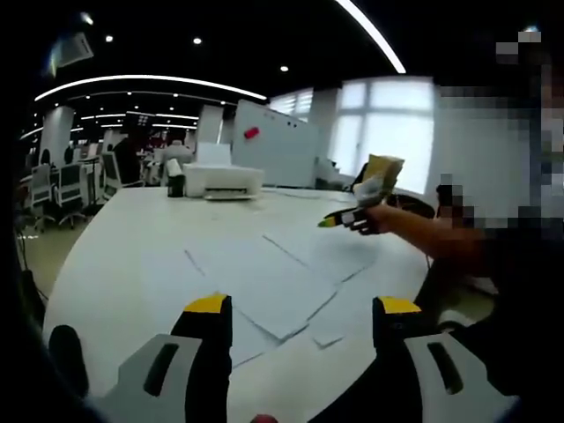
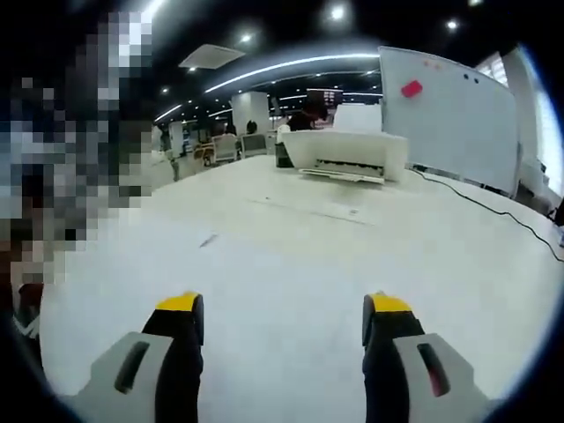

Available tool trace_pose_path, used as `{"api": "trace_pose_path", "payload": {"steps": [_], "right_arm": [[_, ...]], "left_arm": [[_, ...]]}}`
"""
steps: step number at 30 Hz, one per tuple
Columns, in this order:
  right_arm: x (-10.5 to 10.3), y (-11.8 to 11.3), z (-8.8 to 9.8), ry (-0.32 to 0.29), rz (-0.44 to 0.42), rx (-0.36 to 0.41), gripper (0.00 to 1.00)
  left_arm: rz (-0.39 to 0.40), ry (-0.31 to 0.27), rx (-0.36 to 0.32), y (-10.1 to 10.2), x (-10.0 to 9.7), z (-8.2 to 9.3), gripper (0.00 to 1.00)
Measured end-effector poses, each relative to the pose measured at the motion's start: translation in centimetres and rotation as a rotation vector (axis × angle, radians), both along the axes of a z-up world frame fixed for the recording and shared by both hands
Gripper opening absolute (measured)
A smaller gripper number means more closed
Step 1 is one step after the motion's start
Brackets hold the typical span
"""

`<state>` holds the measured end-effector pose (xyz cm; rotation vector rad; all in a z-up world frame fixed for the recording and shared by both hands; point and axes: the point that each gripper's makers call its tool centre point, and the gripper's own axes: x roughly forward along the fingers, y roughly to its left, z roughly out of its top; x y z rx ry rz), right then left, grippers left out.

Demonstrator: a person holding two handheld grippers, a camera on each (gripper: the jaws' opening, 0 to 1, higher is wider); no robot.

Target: Organize the stack of printing papers by aligning and flattening the scattered papers on the table

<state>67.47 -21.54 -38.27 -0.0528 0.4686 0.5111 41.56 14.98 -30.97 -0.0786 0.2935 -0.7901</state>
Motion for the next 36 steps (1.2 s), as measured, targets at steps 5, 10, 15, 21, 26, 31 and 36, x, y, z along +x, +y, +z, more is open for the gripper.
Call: {"api": "trace_pose_path", "payload": {"steps": [5, 10, 15, 21, 26, 31, 36], "right_arm": [[0.3, -0.1, -0.4, 0.009, -0.005, -0.001, 0.68], [-0.2, 0.4, -0.7, 0.017, -0.009, 0.006, 0.67], [0.3, 0.2, -1.6, 0.031, -0.013, 0.003, 0.67], [2.0, -0.2, -2.3, 0.036, -0.019, 0.023, 0.66], [2.5, 0.1, -3.1, 0.039, -0.02, 0.026, 0.66], [2.9, 0.3, -3.3, 0.028, -0.022, 0.027, 0.67], [3.1, 0.4, -3.5, 0.016, -0.021, 0.031, 0.67]], "left_arm": [[-0.002, 0.002, 0.001, -0.1, 0.0, -0.1, 0.68], [0.0, 0.004, 0.001, -0.1, 0.1, -0.1, 0.68], [-0.005, 0.008, 0.002, -0.2, 0.1, -0.3, 0.67], [-0.006, 0.012, 0.005, -0.3, 0.2, -0.4, 0.67], [-0.005, 0.015, 0.007, -0.1, 0.4, -0.5, 0.67], [-0.006, 0.02, 0.009, -0.2, 0.6, -0.6, 0.67], [-0.008, 0.023, 0.011, -0.2, 0.7, -0.7, 0.67]]}}
